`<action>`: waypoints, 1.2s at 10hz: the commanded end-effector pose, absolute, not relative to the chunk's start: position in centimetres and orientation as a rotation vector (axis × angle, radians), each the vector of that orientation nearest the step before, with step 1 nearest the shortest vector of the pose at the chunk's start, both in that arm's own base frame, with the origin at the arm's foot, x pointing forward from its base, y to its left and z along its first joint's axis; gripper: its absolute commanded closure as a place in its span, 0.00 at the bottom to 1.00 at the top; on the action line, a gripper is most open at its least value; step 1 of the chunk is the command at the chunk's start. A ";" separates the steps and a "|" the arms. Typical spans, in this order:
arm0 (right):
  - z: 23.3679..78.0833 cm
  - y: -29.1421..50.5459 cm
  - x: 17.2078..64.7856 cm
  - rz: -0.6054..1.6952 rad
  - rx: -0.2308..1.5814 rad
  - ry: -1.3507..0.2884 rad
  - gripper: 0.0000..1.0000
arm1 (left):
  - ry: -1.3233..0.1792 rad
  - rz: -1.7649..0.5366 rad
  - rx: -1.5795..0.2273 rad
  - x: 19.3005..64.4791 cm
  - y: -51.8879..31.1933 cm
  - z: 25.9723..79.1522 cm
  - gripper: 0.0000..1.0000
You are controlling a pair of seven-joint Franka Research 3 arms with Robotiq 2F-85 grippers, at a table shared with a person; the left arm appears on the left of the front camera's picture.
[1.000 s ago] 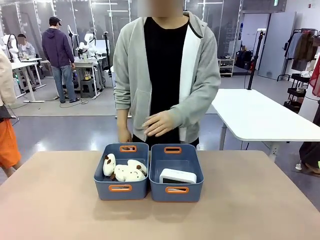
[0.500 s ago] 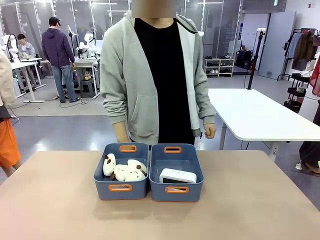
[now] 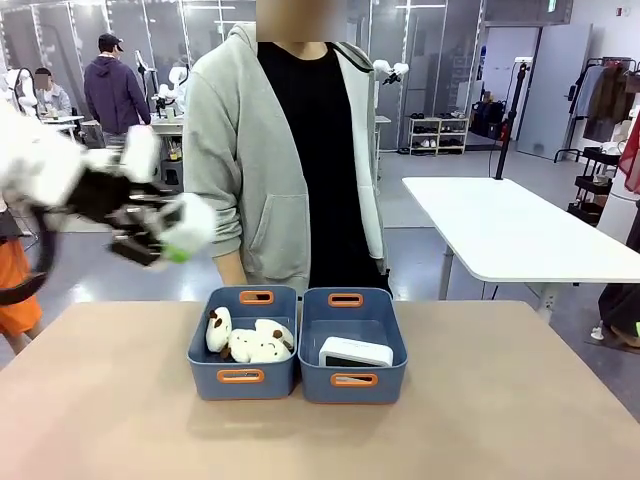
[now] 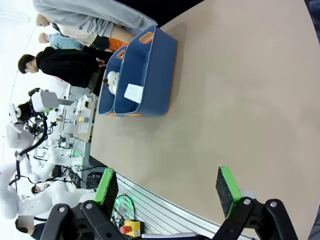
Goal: Sort the digital clocks into the basket.
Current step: Pick up the Digital clock from the table and place it into the empty Plastic storage basket.
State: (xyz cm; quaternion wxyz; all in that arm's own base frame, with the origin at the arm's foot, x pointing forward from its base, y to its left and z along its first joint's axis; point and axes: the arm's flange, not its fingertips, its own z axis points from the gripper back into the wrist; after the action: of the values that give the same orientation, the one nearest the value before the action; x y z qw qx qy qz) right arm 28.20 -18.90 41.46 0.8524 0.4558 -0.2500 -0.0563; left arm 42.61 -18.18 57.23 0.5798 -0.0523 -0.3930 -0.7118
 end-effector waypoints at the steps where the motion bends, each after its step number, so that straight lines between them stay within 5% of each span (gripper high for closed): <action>1: 41.6 -18.9 28.1 -0.124 0.963 -0.521 0.00 | -0.817 -1.799 0.084 47.0 -24.3 58.9 0.88; 6: 41.6 -18.9 28.1 -0.124 0.963 -0.521 0.00 | -0.677 -1.805 0.116 51.1 -40.8 50.2 0.88; 7: 41.6 -18.9 28.1 -0.124 0.963 -0.521 0.00 | -0.642 -1.814 0.180 52.1 -42.7 47.8 0.13; 8: 41.6 -18.9 28.1 -0.124 0.963 -0.521 0.00 | -0.629 -1.875 0.158 51.9 -43.1 47.0 0.00; 12: 41.6 -18.9 28.1 -0.124 0.963 -0.521 0.00 | -0.651 -1.841 0.053 51.4 -40.0 48.4 0.00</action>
State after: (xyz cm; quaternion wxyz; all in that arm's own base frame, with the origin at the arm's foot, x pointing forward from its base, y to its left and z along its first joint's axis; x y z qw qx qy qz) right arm 28.20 -18.91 41.46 0.8524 0.4558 -0.2501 -0.0564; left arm 51.73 -42.09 46.94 0.5655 0.0365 -0.2729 -0.7774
